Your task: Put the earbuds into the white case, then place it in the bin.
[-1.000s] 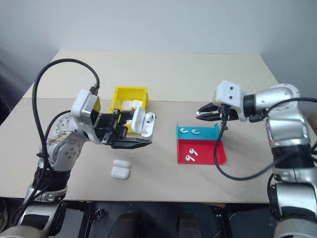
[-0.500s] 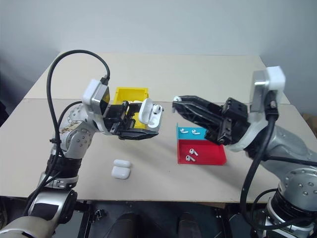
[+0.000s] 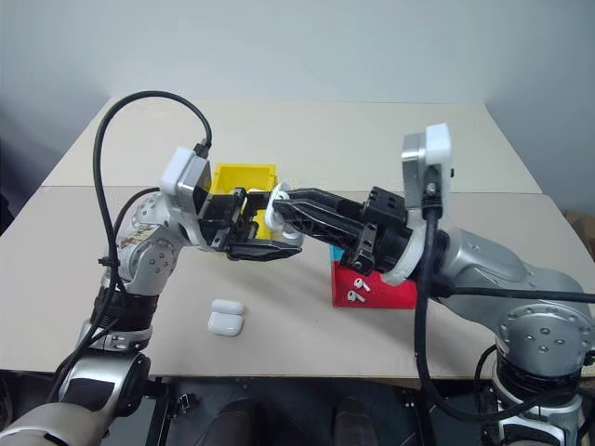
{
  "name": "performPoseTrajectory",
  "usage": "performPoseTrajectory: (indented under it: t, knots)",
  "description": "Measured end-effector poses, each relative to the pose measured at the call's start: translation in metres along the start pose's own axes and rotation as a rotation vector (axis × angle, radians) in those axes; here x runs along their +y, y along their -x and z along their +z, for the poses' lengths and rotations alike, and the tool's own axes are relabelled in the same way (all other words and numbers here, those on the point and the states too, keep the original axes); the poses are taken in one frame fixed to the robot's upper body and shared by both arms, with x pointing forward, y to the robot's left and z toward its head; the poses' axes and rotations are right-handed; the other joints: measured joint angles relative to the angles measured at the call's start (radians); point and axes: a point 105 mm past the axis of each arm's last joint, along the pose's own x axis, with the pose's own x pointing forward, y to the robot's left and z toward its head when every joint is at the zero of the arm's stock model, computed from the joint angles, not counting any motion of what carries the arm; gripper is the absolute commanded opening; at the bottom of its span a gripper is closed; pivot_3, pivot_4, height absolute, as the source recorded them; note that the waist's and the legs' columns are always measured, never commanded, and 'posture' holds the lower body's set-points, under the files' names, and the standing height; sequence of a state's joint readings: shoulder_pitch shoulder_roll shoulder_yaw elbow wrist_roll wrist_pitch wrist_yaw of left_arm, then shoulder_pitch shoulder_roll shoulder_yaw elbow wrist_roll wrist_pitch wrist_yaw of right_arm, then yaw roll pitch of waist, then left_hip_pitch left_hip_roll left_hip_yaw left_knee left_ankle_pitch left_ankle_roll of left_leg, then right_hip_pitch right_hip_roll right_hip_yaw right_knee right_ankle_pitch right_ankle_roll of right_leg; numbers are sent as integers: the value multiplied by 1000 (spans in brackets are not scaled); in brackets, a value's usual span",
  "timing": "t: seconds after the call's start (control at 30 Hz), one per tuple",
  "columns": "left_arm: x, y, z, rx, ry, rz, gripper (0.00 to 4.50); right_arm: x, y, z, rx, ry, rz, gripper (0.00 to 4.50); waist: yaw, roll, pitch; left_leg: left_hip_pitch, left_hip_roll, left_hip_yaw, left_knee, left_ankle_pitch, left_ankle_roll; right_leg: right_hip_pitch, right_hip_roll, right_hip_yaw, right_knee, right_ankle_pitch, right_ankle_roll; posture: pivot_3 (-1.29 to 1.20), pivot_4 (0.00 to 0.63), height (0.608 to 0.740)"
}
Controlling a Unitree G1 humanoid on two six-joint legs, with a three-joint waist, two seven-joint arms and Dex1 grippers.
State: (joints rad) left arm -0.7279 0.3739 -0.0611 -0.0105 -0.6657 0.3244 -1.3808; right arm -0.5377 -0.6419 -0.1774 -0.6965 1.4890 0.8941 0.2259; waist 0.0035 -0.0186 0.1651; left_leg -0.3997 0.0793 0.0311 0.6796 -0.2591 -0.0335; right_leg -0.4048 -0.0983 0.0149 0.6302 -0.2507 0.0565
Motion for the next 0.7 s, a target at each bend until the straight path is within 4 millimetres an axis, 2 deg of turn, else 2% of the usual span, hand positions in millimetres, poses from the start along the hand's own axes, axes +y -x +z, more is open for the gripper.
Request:
performPoseTrajectory:
  t: [0.17, 0.37, 0.53, 0.7]
  knots:
    - [-2, 3, -2, 8, 3, 23, 2782, 0, -2, -2, 13, 7, 0, 625, 1, 0, 0, 0, 0, 0, 0, 0, 0, 0, 0, 0, 0, 0, 0, 0, 150, 740]
    - [-2, 3, -2, 15, -6, 30, 2782, 1, 22, 6, -7, -1, 12, 625, 9, 0, 0, -2, 0, -1, 0, 0, 0, 0, 0, -1, -1, 0, 0, 0, 150, 740]
    - [-3, 2, -2, 15, -5, 27, 2782, 3, 23, 11, -29, 21, 14, 625, 1, 0, 0, 0, 0, -1, 0, 0, 0, 0, 0, -1, 0, 0, 0, 0, 150, 740]
    - [-2, 3, -2, 16, -4, 28, 2782, 5, 23, 7, -18, 12, 14, 625, 5, 0, 0, -1, 0, -1, 0, 0, 1, 0, 0, -1, -1, 0, 0, 0, 150, 740]
